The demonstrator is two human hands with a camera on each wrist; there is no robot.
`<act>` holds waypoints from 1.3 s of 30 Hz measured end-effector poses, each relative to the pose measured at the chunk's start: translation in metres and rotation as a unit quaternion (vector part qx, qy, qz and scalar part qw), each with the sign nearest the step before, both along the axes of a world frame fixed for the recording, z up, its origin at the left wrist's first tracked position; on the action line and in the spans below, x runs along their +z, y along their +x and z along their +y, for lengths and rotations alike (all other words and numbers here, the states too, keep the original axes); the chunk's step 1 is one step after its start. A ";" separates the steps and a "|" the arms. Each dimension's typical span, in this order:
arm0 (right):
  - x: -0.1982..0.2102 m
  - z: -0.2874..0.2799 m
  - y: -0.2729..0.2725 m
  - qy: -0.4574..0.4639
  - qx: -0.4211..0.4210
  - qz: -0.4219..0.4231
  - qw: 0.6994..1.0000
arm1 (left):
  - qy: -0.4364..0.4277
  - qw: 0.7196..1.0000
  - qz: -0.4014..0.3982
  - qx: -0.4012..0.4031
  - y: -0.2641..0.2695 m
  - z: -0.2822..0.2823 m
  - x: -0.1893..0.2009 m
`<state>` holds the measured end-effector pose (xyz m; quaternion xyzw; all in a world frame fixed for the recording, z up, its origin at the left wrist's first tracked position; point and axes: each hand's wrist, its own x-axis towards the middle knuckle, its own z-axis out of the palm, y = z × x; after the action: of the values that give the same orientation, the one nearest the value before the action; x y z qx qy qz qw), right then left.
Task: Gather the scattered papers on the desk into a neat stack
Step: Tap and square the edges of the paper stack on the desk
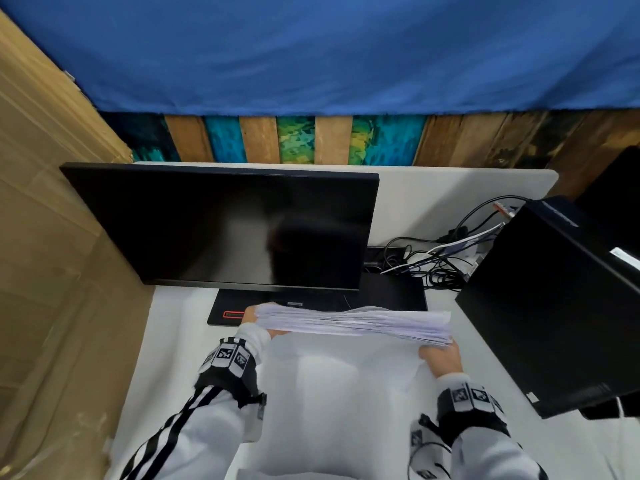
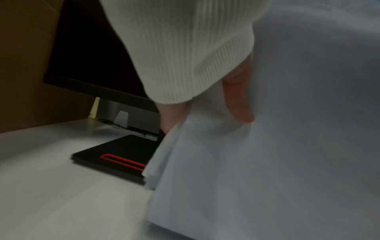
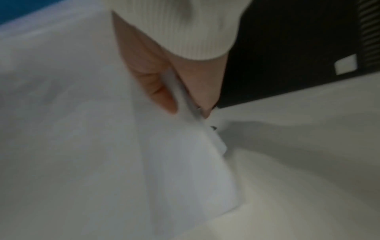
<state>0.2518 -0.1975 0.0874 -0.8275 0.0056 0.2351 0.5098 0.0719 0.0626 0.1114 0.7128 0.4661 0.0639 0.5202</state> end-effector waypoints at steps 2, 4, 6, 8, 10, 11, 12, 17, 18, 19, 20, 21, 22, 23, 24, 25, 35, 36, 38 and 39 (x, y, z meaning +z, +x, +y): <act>0.009 0.012 0.000 -0.006 -0.090 -0.008 0.996 | 0.014 0.998 -0.055 -0.005 0.004 -0.002 0.009; 0.012 0.013 0.005 0.023 -0.079 -0.068 0.994 | 0.033 0.992 -0.116 0.021 0.003 0.000 0.016; 0.027 0.001 0.004 0.122 -0.078 -0.127 0.981 | 0.034 0.990 -0.134 0.022 0.000 0.001 0.024; 0.039 -0.008 -0.003 0.191 -0.029 -0.135 0.972 | 0.037 0.989 -0.140 0.023 -0.007 0.001 0.026; 0.030 -0.010 -0.007 0.195 0.010 -0.140 0.971 | 0.028 0.986 -0.163 0.025 -0.017 -0.002 0.021; 0.022 -0.010 -0.009 0.184 0.013 -0.133 0.974 | 0.015 0.982 -0.182 0.034 -0.021 -0.007 0.018; 0.016 -0.008 -0.010 0.169 0.004 -0.126 0.978 | 0.001 0.978 -0.203 0.050 -0.022 -0.012 0.015; 0.002 -0.003 -0.012 0.226 -0.061 -0.079 0.969 | -0.019 0.946 -0.279 0.163 -0.013 -0.032 0.018; 0.004 -0.003 -0.010 0.235 -0.065 -0.070 0.967 | -0.004 0.943 -0.286 0.168 -0.011 -0.035 0.022; 0.007 -0.002 -0.009 0.237 -0.061 -0.069 0.967 | 0.015 0.942 -0.290 0.169 -0.008 -0.040 0.026; 0.009 -0.001 -0.008 0.240 -0.052 -0.071 0.967 | 0.036 0.941 -0.292 0.167 -0.006 -0.045 0.029; 0.011 -0.001 -0.009 0.244 -0.037 -0.075 0.966 | 0.057 0.940 -0.291 0.167 -0.002 -0.050 0.030; 0.013 -0.001 -0.010 0.250 -0.023 -0.078 0.965 | 0.079 0.938 -0.291 0.172 0.001 -0.054 0.030; 0.014 0.000 -0.012 0.253 -0.017 -0.076 0.964 | 0.098 0.935 -0.289 0.181 0.003 -0.056 0.029; 0.015 0.000 -0.013 0.252 -0.019 -0.072 0.965 | 0.111 0.933 -0.286 0.190 0.004 -0.057 0.028; 0.015 0.000 -0.015 0.249 -0.022 -0.071 0.966 | 0.116 0.931 -0.282 0.203 0.004 -0.056 0.026; 0.007 -0.007 -0.013 0.172 0.036 -0.069 0.982 | 0.103 0.943 -0.241 0.205 0.007 -0.024 0.024; 0.005 -0.008 -0.013 0.157 0.043 -0.060 0.985 | 0.111 0.950 -0.237 0.172 0.007 -0.024 0.023; 0.005 -0.009 -0.014 0.122 0.060 -0.042 0.990 | 0.099 0.959 -0.222 0.146 0.006 -0.020 0.021; 0.003 -0.010 -0.013 0.109 0.070 -0.046 0.991 | 0.090 0.962 -0.213 0.146 0.004 -0.017 0.021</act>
<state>0.2386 -0.2076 0.0909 -0.7754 -0.1013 0.2311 0.5788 0.0764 0.0457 0.1325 0.6511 0.4358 0.3308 0.5261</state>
